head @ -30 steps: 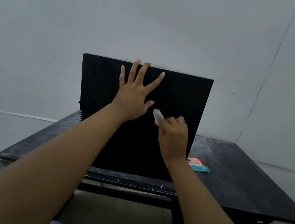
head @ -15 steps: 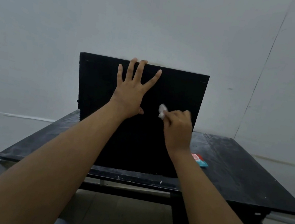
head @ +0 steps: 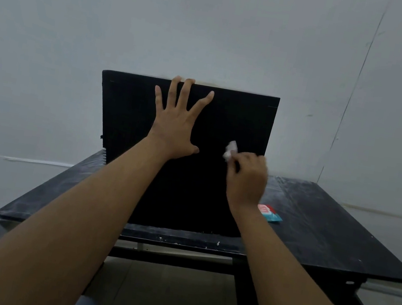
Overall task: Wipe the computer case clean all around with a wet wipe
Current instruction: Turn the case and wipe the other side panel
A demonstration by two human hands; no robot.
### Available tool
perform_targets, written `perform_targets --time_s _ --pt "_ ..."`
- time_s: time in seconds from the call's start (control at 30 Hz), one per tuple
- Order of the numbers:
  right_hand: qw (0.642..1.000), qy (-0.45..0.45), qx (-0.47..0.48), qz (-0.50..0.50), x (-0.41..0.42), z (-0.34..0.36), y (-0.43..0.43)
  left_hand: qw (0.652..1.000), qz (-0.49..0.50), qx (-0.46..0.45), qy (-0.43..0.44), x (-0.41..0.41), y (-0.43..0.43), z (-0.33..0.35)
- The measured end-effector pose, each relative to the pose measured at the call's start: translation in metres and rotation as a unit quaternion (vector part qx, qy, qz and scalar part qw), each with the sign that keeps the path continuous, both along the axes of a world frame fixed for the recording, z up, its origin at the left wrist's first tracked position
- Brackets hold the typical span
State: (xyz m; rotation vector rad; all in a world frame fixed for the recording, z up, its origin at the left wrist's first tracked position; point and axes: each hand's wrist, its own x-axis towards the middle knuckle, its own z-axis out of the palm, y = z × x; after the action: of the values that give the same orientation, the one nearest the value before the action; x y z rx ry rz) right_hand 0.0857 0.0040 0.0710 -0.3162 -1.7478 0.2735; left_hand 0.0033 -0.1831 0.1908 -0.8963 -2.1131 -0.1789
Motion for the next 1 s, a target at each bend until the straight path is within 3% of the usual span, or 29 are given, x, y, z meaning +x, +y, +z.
perform_targets --time_s 0.1,0.13,0.23,0.27,0.4,0.43,0.53,0.57,0.7,0.73,0.87,1.0 --pt "0.972 -0.101 0.212 0.032 0.004 -0.010 0.004 1.000 0.002 0.003 0.000 0.002 0.003 -0.001" --pt "0.974 -0.095 0.207 0.019 0.006 -0.005 0.007 1.000 0.004 0.002 0.000 0.002 0.003 -0.001" --pt "1.000 0.007 -0.008 -0.013 0.014 0.004 0.017 1.000 0.007 0.004 0.004 0.003 0.004 -0.002" --pt "0.999 0.015 -0.028 -0.009 0.013 0.004 0.018 1.000 0.010 0.004 0.004 0.003 0.005 -0.002" --pt "0.973 -0.080 0.215 0.029 0.009 0.001 0.021 1.000 0.019 -0.001 0.005 0.005 0.008 -0.002" --pt "0.974 -0.078 0.210 0.015 0.012 0.004 0.024 1.000 0.020 -0.003 0.005 0.005 0.008 -0.003" --pt "0.998 -0.003 0.044 -0.050 0.020 0.009 0.030 1.000 0.027 -0.008 0.003 0.004 0.008 -0.004" --pt "0.998 0.004 0.041 -0.056 0.021 0.007 0.030 1.000 0.030 -0.009 0.003 0.004 0.007 -0.004" --pt "0.968 -0.095 0.230 0.017 0.022 -0.003 0.031 0.999 0.036 -0.017 0.001 0.005 0.010 -0.005" --pt "0.971 -0.098 0.217 0.008 0.023 -0.001 0.034 0.999 0.038 -0.016 0.001 0.006 0.010 -0.005" --pt "1.000 -0.010 0.017 -0.025 0.026 0.004 0.037 0.999 0.042 -0.018 -0.005 0.008 0.010 -0.005" --pt "0.989 -0.065 0.125 0.035 0.023 0.001 0.034 0.999 0.049 -0.020 -0.005 0.010 0.011 -0.004"
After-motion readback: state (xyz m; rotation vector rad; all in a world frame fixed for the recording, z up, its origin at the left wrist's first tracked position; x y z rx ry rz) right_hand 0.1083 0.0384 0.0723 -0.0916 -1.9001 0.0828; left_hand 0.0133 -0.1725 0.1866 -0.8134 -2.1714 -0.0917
